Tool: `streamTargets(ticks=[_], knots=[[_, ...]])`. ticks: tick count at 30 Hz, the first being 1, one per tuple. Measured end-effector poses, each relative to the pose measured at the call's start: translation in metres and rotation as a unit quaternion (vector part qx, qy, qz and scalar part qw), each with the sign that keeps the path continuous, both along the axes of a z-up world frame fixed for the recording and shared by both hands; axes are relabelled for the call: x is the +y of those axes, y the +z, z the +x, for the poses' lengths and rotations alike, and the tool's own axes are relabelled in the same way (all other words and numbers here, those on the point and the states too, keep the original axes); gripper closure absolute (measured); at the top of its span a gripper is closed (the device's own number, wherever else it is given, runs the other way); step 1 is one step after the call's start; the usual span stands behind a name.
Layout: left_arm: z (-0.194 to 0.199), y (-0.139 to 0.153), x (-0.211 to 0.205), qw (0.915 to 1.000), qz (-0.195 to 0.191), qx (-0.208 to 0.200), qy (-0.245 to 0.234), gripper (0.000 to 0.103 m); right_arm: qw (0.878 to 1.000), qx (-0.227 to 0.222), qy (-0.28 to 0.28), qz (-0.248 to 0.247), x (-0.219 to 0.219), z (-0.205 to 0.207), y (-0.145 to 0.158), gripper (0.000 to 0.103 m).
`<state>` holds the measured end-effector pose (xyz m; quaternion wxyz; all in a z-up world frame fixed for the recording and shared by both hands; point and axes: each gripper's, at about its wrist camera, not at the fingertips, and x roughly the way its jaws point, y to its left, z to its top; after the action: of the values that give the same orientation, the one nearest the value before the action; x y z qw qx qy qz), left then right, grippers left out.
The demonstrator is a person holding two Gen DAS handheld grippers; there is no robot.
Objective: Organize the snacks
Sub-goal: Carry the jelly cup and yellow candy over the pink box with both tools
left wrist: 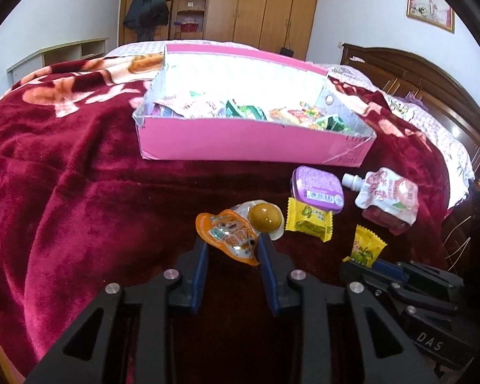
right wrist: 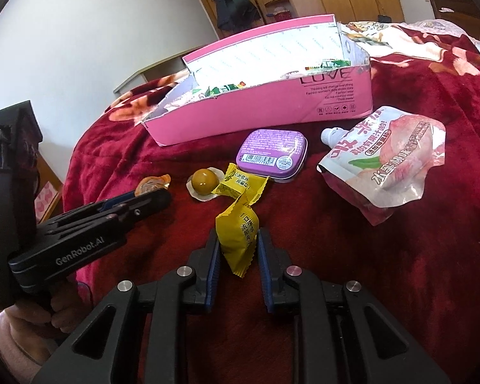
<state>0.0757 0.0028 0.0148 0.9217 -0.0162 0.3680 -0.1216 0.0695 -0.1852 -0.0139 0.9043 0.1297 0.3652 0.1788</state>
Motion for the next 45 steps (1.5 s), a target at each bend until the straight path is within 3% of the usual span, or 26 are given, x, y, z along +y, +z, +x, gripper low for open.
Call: streamTargets(ticks=[9, 21, 34, 45], knots=[[-0.007, 0.019, 0.009, 0.9996, -0.022, -0.018, 0.005, 0.072, 1.000, -0.006, 0.006, 0.006, 0.005, -0.007, 0.013, 0.080], [0.008, 0.045, 0.010, 0.9988, -0.019, -0.044, 0.008, 0.071, 1.000, -0.018, 0.018, 0.003, 0.002, 0.003, 0.042, 0.080], [0.051, 0.076, 0.005, 0.9978, -0.015, -0.064, 0.005, 0.071, 1.000, -0.001, 0.020, -0.005, -0.009, 0.041, 0.077, 0.080], [0.101, 0.094, 0.012, 0.9970, 0.010, -0.077, 0.006, 0.071, 0.999, -0.013, 0.004, -0.038, -0.013, 0.080, 0.111, 0.080]])
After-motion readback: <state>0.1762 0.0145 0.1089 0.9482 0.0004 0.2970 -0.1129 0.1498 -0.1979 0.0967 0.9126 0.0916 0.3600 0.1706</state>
